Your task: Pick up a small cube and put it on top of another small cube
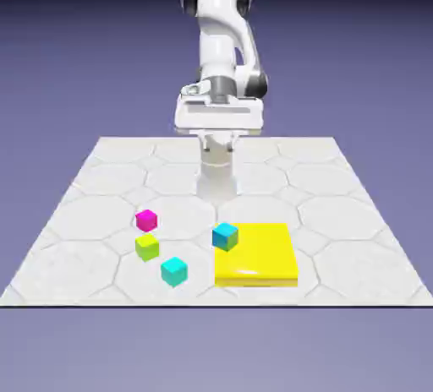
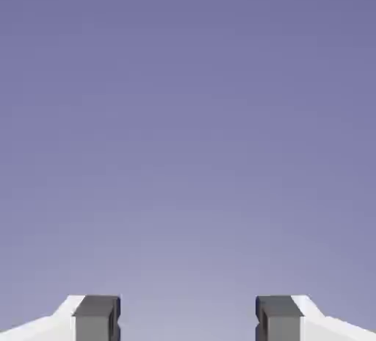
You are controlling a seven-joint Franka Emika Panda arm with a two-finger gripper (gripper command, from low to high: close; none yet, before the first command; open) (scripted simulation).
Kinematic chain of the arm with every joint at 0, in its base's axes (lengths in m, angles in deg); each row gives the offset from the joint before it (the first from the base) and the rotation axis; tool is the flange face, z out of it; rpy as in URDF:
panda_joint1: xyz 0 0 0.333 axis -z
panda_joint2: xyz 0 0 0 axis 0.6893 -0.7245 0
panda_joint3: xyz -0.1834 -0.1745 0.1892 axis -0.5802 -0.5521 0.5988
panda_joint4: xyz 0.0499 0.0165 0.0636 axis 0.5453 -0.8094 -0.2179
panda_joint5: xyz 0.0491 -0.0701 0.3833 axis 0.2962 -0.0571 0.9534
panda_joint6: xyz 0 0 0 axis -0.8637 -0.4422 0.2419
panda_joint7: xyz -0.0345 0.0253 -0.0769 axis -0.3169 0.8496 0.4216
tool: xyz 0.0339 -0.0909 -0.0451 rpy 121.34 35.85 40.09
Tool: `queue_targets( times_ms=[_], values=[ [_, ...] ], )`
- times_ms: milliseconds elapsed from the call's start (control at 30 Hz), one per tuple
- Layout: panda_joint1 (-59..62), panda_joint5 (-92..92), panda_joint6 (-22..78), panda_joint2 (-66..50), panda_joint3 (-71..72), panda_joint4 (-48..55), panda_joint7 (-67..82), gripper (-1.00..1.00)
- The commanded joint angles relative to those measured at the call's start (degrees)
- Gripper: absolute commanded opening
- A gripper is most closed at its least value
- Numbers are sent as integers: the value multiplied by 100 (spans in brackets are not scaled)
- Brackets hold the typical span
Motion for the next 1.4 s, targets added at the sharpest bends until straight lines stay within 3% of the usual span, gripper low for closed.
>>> queue_targets(
  times_ms=[0,767,833,967,1000,1200,1367],
  values=[
    [26,-98,172,-208,-2,125,110,0],
    [635,-2359,4122,-4984,-41,2989,2633,0],
    [645,-2398,4191,-5067,-42,3039,2677,0],
    [683,-2765,3332,-5852,-273,2965,2393,0],
    [683,-2765,3332,-5852,-273,2965,2393,-100],
    [645,-2398,4191,-5067,-42,3039,2677,-100],
    [54,-1409,5100,-4029,24,2648,1574,-100]
  ],
)
